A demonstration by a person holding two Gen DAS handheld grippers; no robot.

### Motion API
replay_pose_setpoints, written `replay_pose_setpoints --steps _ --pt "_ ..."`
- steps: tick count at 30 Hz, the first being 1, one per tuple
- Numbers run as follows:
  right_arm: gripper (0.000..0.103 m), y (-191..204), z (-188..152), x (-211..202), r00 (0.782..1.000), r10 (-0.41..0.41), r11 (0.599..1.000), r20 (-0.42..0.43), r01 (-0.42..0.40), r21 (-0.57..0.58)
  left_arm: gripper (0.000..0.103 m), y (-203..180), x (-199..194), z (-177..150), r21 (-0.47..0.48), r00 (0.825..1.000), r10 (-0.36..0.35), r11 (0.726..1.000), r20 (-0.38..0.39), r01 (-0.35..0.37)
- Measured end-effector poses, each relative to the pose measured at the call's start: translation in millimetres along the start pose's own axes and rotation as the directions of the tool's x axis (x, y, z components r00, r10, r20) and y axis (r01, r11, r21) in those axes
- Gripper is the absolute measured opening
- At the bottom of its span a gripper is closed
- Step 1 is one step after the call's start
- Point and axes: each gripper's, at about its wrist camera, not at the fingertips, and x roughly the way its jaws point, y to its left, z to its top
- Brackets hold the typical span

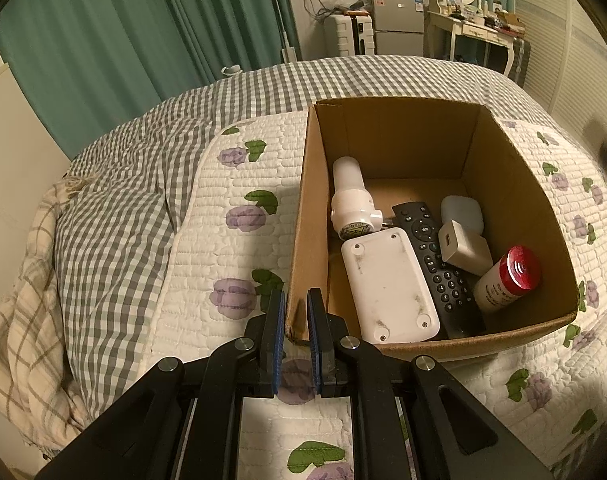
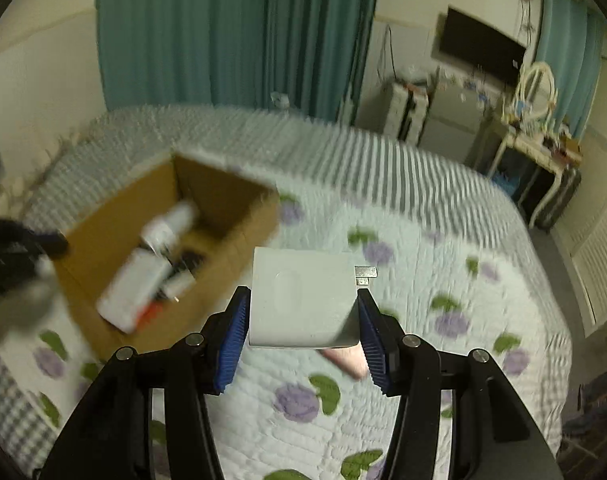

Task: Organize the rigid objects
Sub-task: 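Carry the white charger into the box and open the right gripper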

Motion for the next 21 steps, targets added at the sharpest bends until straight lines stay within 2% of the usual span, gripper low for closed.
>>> replay_pose_setpoints --steps 5,8,14,21 --pt "0.052 32 41 -35 0.994 0.037 0.997 0.1 -0.03 -0.075 0.011 0 0 0 0.0 1.0 -0.001 1.0 -0.001 0.001" --pt "0.052 56 52 -38 0.99 0.069 0.992 0.121 -0.056 -0.113 0.011 0 0 0 0.002 1.0 -0.002 1.0 0.0 0.002" --pt "0.052 99 51 -14 0.989 0.118 0.981 0.091 -0.101 -0.164 0.011 0 0 2 -0.001 1.0 -0.011 1.0 0.005 0.011" --pt "0.052 127 33 23 0.993 0.118 0.973 0.016 -0.112 -0.202 0.011 0 -1 1 -0.004 1.0 -0.013 1.0 0.012 0.013"
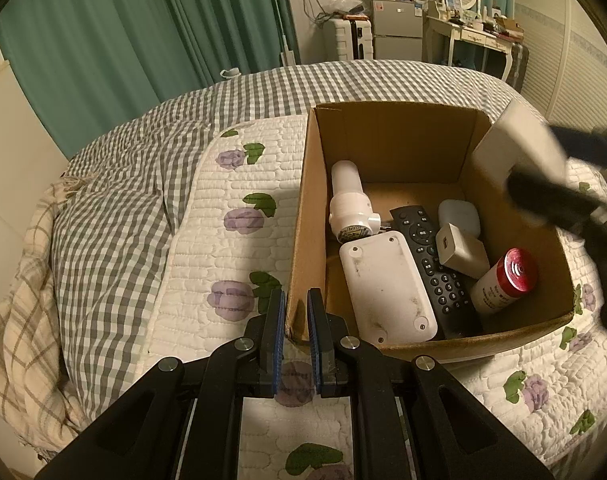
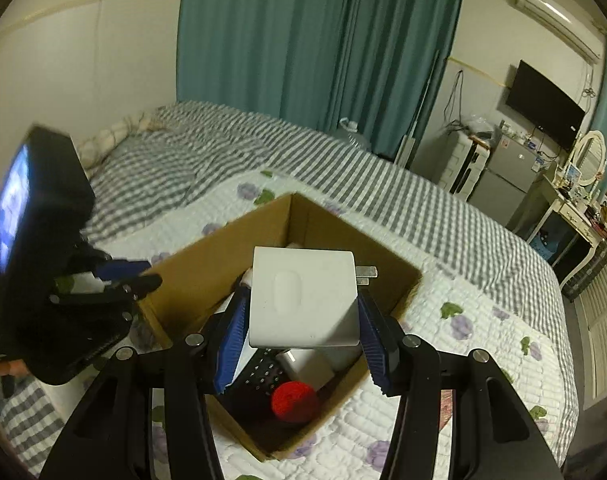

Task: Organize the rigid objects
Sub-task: 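Carry the white charger into the box and open the right gripper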

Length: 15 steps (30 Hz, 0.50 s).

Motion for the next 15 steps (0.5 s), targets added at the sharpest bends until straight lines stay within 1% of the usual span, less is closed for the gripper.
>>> replay_pose_setpoints --steps 8,15 --pt "0.052 11 -19 34 0.997 0.007 1.0 -0.076 -0.007 -0.005 0.011 0 0 1 -0.005 1.0 -0.009 1.0 0.001 0.009" --pt "0.052 12 -27 44 0.995 0.013 1.0 -0.1 -0.012 0.006 0.011 1 1 1 -0.008 1.0 -0.011 1.0 0.001 0.011"
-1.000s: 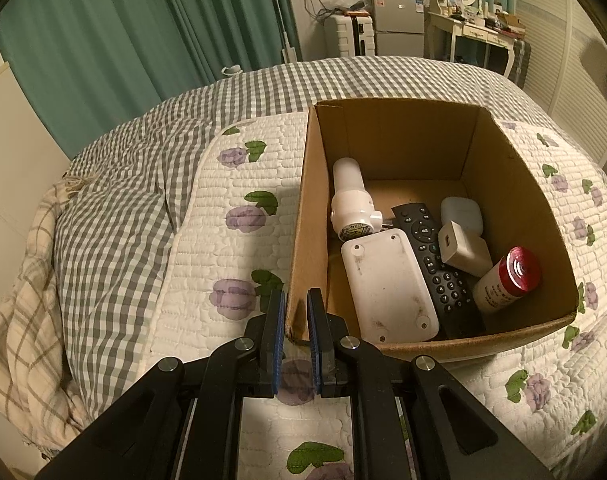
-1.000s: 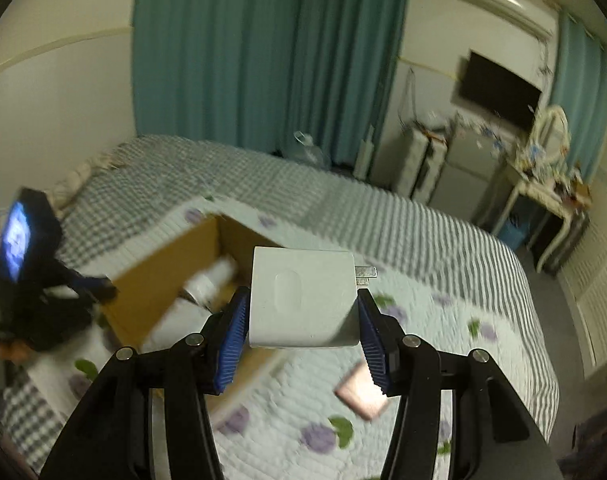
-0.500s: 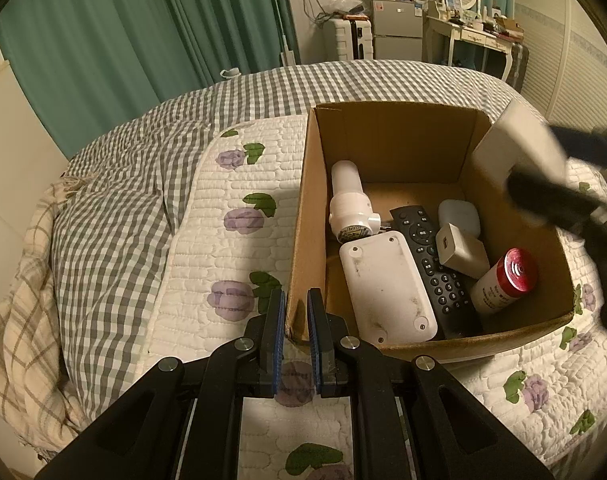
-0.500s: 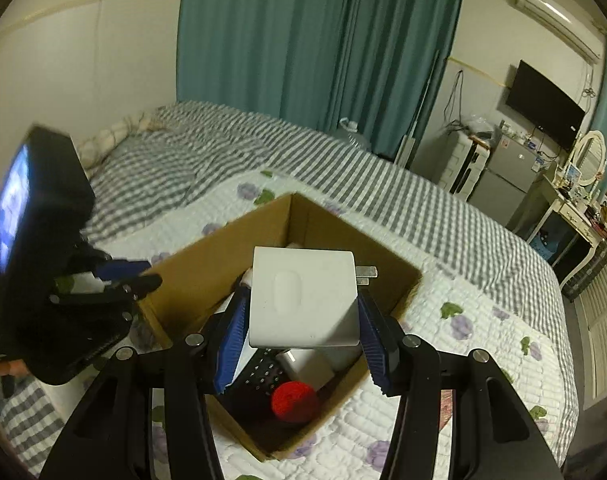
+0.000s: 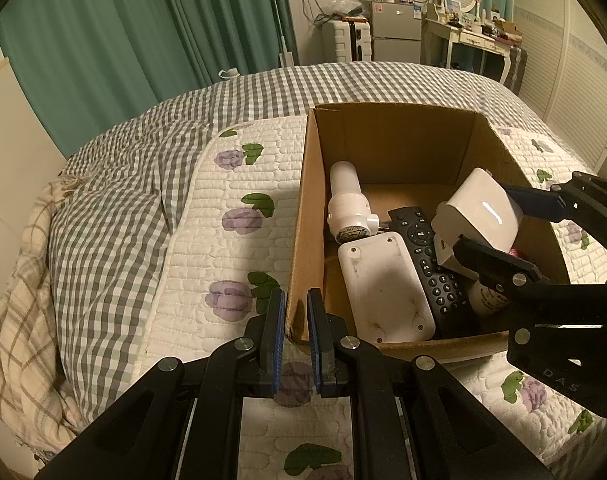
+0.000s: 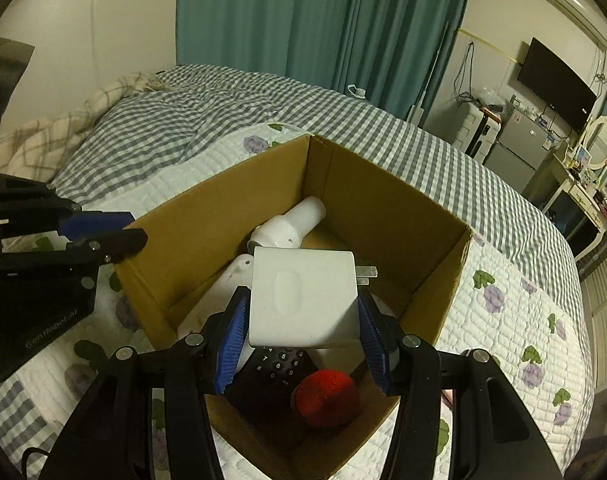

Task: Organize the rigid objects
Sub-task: 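Carry the white charger into the box and open the right gripper, then grasp the pink rose-patterned case with the right gripper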

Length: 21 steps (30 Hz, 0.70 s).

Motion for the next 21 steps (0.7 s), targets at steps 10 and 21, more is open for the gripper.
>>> replay_pose_setpoints --steps 10,21 --pt "0.076 -14 3 -36 0.994 0.036 0.998 0.1 -0.041 0.051 0.011 2 0 -1 0.002 1.0 0.002 1.0 -0.003 -0.002" --pt "0.094 -95 -5 -105 0.968 -0.153 0.98 0.198 0.123 0.159 0.011 2 1 -2 -0.002 1.0 0.004 1.0 -0.004 -0.004"
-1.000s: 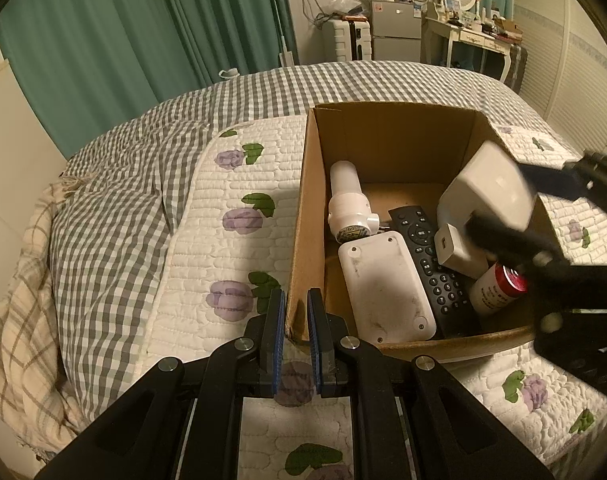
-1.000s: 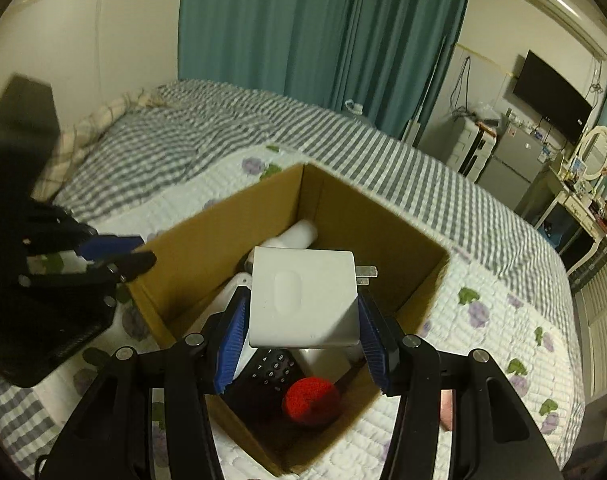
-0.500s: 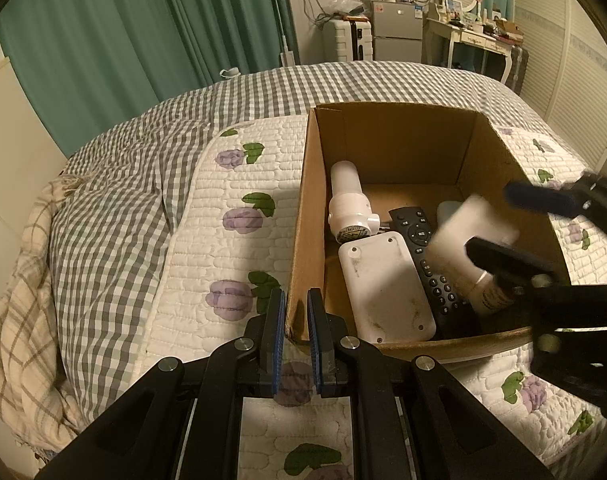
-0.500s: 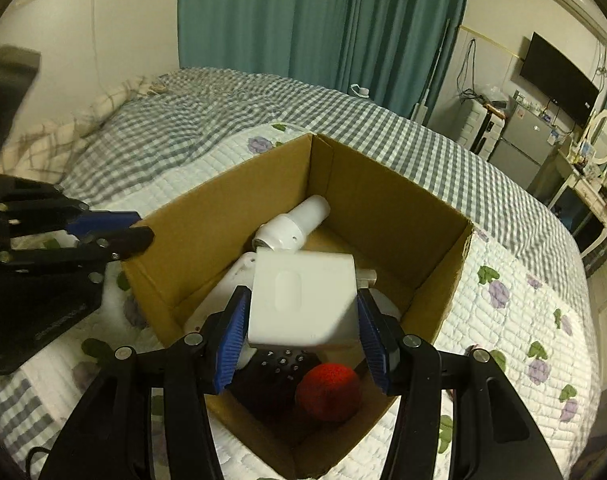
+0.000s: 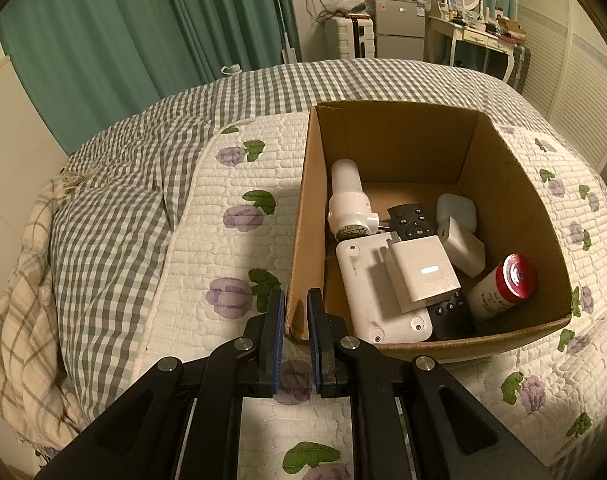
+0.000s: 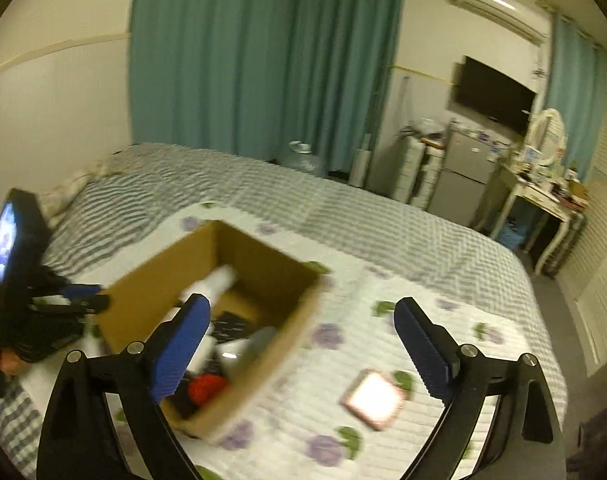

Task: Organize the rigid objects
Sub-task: 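Grasp the pink rose-patterned case with the right gripper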

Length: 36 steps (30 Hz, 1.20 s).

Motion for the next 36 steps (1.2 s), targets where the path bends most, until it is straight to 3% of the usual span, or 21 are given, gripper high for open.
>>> replay_pose_setpoints --steps 10,16,22,36 --pt "0.095 -66 -47 29 0.983 -0.136 0.987 -0.125 0.146 0.073 0.011 0 0 -2 -0.001 1.0 0.015 1.0 -0.006 -0.015" --pt "0.095 -81 -96 77 0.965 -0.083 0.98 -0.25 0.125 0.155 0.011 -2 1 -1 -0.007 1.0 0.026 1.0 -0.013 -0.026" --pt "0.095 -78 -128 124 0.931 -0.045 0.977 -0.361 0.117 0.18 0.011 -3 1 0 -0.01 0.999 0.03 0.999 -0.015 -0.03" --pt "0.095 -98 -138 164 0.911 0.025 0.952 -0.412 0.104 0.286 0.011 -2 1 0 -0.012 0.999 0.032 0.999 -0.016 -0.032"
